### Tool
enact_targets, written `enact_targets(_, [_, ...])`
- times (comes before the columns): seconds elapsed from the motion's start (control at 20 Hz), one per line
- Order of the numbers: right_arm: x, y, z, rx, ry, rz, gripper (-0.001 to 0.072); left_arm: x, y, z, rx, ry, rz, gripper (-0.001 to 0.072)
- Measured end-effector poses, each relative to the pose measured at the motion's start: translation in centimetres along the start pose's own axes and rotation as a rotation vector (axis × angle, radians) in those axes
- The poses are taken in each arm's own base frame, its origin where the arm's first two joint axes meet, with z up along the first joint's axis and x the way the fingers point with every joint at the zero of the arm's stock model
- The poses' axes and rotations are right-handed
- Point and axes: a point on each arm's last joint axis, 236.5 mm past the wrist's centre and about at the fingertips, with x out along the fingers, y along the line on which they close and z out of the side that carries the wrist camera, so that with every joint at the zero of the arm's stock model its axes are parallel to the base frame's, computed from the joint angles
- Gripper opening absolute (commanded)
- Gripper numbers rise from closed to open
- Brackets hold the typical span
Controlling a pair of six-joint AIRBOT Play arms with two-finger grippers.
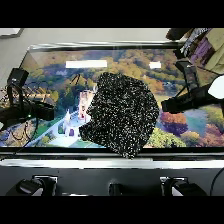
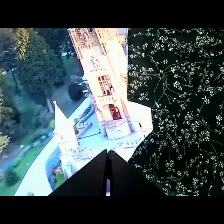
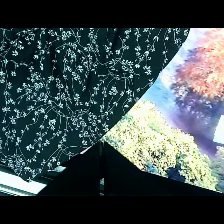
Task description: Fold the clothes and pants, and hang the long-sleeved shirts on hangers.
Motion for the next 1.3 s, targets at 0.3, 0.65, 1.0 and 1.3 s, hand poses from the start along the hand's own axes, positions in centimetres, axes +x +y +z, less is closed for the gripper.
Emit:
enact_targets(0.3, [0.0,0.0,0.0,0.0,0.0,0.0,0.0025,0.0,0.0,0.0,0.0,0.0,0.0,0.0021])
enact_targets(0.65, [0.0,0.0,0.0,0.0,0.0,0.0,0.0025,0.2,0.0,0.3,-0.009,-0.011,0.001,0.072])
enact_targets(1.0, [0.0,0.0,0.0,0.0,0.0,0.0,0.0025,7.6,2.9,-4.8,-0.308,0.221,-0.005,0.071])
enact_targets(1.3, [0.0,-0.1,0.6,-0.004,-0.025,-0.003,0.0025,15.6,-0.8,-8.9,-0.6,0.421,-0.41,0.071])
